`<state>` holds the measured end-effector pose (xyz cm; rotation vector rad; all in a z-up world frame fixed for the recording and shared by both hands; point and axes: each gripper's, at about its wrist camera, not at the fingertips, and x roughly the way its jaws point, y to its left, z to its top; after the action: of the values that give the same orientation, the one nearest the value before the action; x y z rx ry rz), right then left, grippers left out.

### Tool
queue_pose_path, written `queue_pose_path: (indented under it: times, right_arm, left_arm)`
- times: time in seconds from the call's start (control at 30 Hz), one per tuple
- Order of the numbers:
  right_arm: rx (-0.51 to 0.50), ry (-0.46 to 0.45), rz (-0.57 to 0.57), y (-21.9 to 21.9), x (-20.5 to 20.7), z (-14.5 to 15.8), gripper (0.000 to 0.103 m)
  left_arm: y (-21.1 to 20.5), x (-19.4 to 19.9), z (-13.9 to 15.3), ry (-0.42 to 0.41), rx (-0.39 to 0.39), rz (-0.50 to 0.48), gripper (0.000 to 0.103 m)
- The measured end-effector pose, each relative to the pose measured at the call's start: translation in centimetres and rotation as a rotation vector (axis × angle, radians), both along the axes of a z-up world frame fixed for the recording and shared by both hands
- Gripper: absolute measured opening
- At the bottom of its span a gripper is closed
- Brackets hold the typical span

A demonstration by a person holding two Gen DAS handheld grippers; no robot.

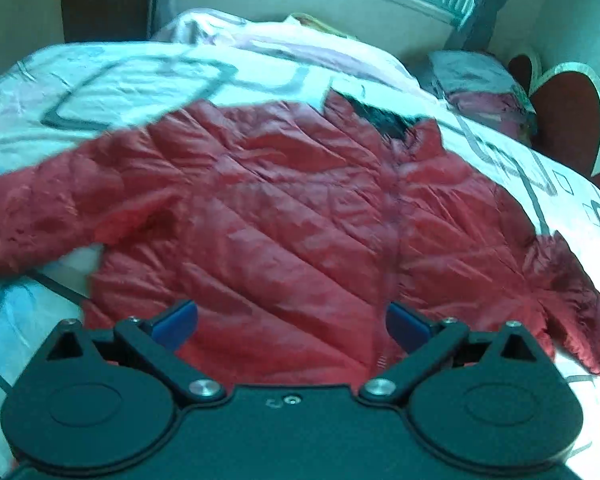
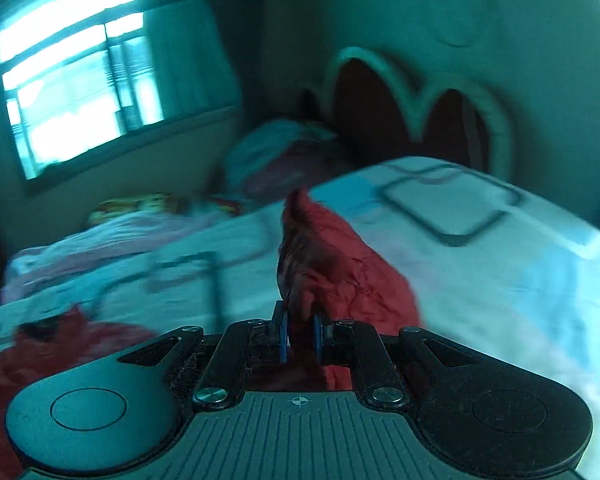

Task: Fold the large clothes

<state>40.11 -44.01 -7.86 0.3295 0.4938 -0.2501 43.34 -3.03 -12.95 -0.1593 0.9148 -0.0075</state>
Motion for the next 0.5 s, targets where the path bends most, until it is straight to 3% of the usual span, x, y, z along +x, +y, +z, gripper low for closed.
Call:
queue_pose_path:
  times: [0.27,0.5]
  right_arm:
    - [0.032,0.065,0.302,16.8,5.3,-1.8,0.012]
    - [0.034,0.220,0.445,24.0,6.7,-6.0,0.012]
  left_arm:
    - [5.9,0.5,1.0,-0.044,0.011,0.034,0.101]
    - [8.2,2.6,0.1,-0.007,0.037,0.067,0.099]
